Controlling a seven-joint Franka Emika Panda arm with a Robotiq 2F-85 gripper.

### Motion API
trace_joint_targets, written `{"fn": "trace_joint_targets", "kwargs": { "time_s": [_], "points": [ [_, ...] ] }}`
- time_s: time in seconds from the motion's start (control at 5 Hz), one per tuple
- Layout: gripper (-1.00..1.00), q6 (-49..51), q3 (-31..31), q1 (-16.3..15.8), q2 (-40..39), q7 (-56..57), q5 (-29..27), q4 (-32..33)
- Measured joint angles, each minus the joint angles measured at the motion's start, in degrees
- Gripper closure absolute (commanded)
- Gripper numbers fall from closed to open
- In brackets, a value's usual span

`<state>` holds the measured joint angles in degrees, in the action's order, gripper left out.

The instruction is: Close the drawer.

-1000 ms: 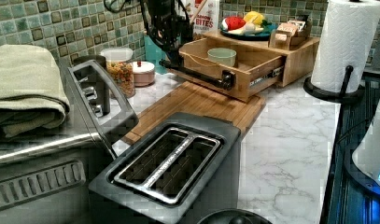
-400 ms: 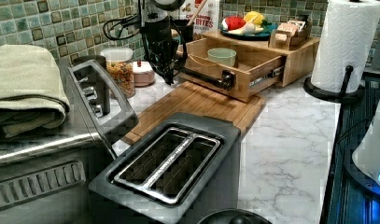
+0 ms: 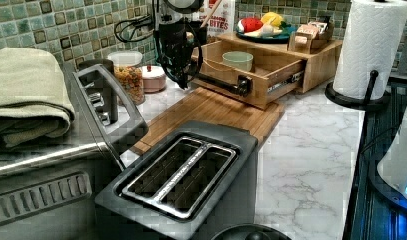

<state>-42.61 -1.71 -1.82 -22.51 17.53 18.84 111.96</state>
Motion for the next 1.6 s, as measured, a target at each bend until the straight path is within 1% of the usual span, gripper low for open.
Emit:
{"fn": "trace_joint_targets", "kwargs": {
  "time_s": [0.2, 0.4, 1.0, 1.2, 1.6],
  "points": [
    [1.00, -0.3, -0.1, 0.1, 0.0, 2.1, 0.0, 0.0],
    [1.00, -0.8, 0.3, 0.9, -0.2, 4.1, -3.9, 0.0],
    [1.00, -1.3, -0.1, 6.3, -0.6, 6.1, -4.8, 0.2],
    [1.00, -1.4, 0.0, 7.8, -0.4, 10.2, -7.7, 0.4],
    [1.00, -0.5, 0.0, 10.9, 0.0, 20.4, -9.4, 0.4]
  ]
}}
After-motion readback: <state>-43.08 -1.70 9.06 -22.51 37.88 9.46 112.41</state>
